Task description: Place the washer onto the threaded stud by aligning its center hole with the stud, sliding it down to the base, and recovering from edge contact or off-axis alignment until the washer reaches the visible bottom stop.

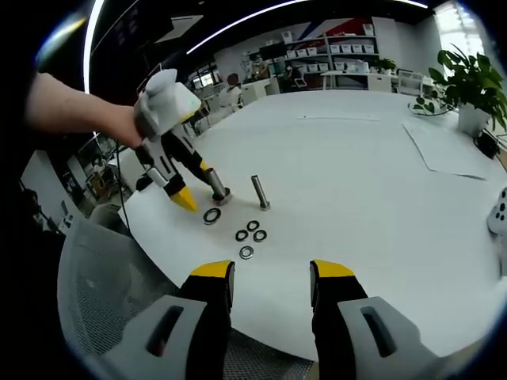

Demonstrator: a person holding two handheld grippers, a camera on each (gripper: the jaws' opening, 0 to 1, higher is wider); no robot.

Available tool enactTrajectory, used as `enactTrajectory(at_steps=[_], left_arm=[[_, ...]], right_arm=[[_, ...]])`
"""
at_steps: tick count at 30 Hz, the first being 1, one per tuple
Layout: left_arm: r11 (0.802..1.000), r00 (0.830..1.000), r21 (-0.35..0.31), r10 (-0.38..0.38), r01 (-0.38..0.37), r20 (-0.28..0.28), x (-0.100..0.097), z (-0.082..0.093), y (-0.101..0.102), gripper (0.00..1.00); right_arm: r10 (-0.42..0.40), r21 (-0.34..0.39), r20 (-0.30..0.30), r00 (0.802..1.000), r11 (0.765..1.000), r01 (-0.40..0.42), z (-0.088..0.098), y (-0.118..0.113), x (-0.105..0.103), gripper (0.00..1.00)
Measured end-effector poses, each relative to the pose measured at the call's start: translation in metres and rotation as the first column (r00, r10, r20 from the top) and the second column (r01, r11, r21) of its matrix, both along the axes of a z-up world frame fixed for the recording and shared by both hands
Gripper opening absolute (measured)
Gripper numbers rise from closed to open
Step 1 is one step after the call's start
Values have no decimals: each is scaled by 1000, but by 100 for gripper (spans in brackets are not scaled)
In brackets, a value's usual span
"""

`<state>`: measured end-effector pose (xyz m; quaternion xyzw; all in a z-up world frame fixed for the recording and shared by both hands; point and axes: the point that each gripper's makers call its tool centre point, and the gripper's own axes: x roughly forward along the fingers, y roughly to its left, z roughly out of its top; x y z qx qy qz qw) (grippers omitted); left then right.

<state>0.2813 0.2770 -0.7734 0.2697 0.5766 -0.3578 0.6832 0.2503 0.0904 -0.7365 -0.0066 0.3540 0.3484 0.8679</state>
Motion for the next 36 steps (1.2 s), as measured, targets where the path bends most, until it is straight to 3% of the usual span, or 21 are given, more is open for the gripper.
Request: enactTrajectory(at_steps=[16,36], left_arm=[[999,999,-31,41,-41,0,-16,-6,-11,42],[993,994,-51,105,-104,25,-21,-18,-18,40]], right_arm=[[-3,-6,2,1000,1000,3,1,-5,0,41],[2,-5,1,1000,1000,-2,0,-1,-3,41]])
